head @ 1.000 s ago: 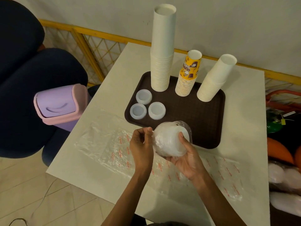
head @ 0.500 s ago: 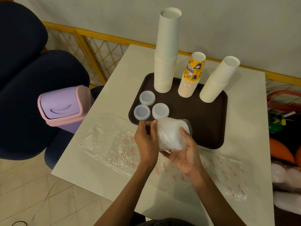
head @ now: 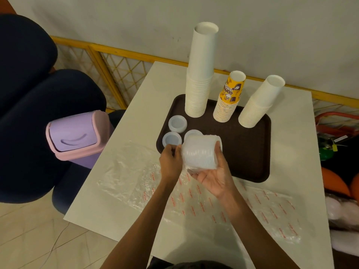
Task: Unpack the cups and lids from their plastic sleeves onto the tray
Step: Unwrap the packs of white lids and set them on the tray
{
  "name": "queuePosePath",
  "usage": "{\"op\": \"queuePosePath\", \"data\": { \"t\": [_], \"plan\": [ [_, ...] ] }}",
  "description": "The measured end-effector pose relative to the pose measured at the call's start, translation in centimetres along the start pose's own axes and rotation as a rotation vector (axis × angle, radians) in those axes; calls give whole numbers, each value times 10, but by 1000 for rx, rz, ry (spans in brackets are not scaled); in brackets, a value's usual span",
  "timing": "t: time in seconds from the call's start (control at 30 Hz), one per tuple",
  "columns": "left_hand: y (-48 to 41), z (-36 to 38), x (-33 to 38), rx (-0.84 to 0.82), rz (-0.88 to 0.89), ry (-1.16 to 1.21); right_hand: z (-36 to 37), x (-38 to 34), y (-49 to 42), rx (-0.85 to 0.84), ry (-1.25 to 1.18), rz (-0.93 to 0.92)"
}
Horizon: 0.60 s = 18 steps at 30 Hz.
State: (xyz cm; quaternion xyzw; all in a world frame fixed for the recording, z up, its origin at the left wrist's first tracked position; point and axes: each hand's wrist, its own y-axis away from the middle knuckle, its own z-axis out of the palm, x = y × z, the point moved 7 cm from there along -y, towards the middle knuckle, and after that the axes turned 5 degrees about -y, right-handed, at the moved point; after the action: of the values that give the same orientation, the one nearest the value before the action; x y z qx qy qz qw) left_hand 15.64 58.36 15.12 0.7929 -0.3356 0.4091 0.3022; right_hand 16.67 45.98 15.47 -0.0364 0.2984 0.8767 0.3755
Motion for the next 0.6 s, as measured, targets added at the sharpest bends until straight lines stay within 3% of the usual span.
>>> {"op": "queuePosePath", "data": {
  "t": [0.1,0.17,0.27,0.43,0.6],
  "plan": [
    [2,12,-12,-156,-51,-56,-5,-3,3,7,37,-13],
    [6,-2,-5,-65,-25,-31,-9,-6,9,53,107,-28],
    [20,-34,32,124,135,100,-18,-14,13,178,228,-101],
    [50,-21,82,-59,518,6,-13,-26,12,165,348,-322],
    [47,-9,82,-59,556,-182,-9,-31,10,217,401,-418]
  ]
}}
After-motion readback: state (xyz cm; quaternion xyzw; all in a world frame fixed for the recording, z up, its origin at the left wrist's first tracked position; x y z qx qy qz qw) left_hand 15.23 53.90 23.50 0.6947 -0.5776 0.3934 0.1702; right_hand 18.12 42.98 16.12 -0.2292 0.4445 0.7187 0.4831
